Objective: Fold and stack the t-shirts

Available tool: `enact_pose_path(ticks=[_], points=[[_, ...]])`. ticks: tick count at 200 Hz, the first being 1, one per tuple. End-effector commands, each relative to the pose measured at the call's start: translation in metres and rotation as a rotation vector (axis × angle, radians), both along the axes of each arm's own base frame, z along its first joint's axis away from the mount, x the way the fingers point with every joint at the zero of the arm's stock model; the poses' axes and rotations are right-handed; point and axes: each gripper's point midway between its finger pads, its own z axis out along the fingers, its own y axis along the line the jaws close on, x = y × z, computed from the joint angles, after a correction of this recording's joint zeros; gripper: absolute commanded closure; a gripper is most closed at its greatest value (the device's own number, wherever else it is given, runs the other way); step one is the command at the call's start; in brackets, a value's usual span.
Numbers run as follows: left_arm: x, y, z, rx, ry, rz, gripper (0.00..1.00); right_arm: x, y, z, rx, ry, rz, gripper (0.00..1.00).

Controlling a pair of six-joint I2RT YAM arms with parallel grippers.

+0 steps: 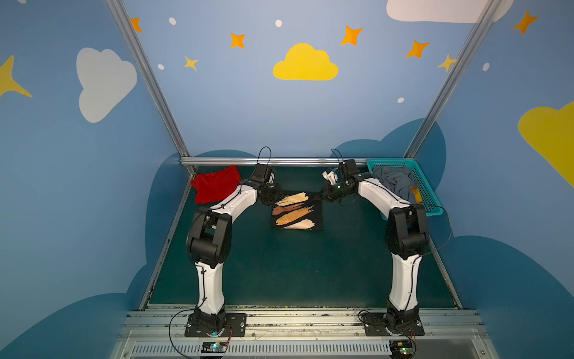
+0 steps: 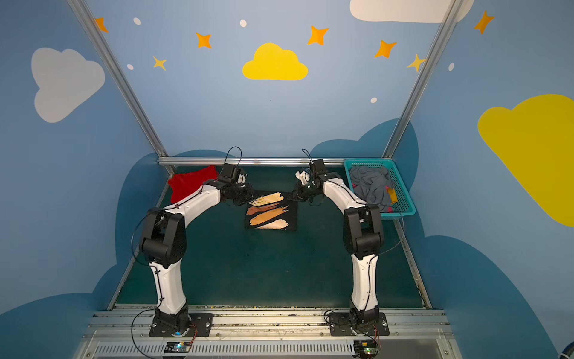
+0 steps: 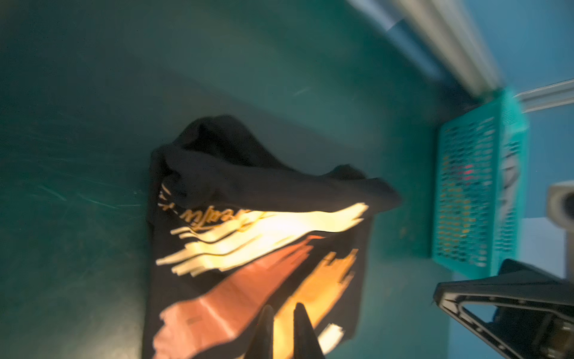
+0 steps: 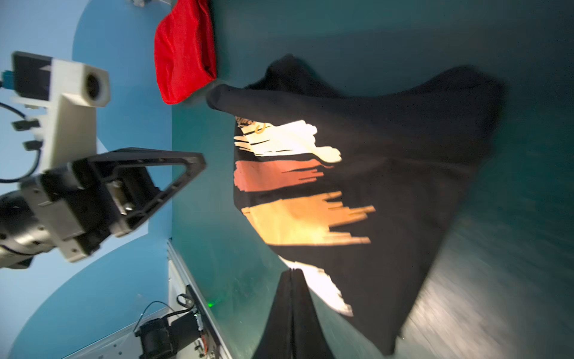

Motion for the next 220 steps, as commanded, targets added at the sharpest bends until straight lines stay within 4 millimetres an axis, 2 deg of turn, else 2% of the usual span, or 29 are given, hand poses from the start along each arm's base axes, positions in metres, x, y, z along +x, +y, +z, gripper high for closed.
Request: enact_pose_path(ticks=[1, 40, 75, 118, 164, 189, 202, 220], points=[[0.022, -0.006, 0.005, -0.044, -0.051, -0.035, 0.86, 0.012, 0.013, -0.004, 0.05, 0.018, 0.028, 1.0], [0.057, -0.013, -0.015, -0.166, -0.037, -0.046, 0.86, 0.039, 0.02, -0.025, 0.076, 0.047, 0.022, 1.0], [0.085, -0.011, -0.029, -0.25, -0.027, -0.028, 0.86, 0.065, 0.017, -0.043, 0.112, 0.076, -0.014, 1.0], [0.106, -0.005, -0.058, -0.276, 0.01, -0.006, 0.86, 0.09, 0.009, -0.068, 0.149, 0.119, -0.062, 1.0], [0.12, -0.003, -0.07, -0.306, 0.01, 0.014, 0.86, 0.1, -0.006, -0.097, 0.16, 0.171, -0.114, 1.0], [0.124, -0.004, -0.071, -0.31, 0.019, 0.012, 0.86, 0.104, -0.014, -0.095, 0.168, 0.177, -0.129, 1.0], [0.125, -0.005, -0.064, -0.317, 0.014, 0.006, 0.86, 0.104, -0.015, -0.084, 0.177, 0.16, -0.122, 1.0], [0.126, -0.006, -0.041, -0.324, -0.024, -0.008, 0.86, 0.103, -0.015, -0.06, 0.179, 0.119, -0.11, 1.0]])
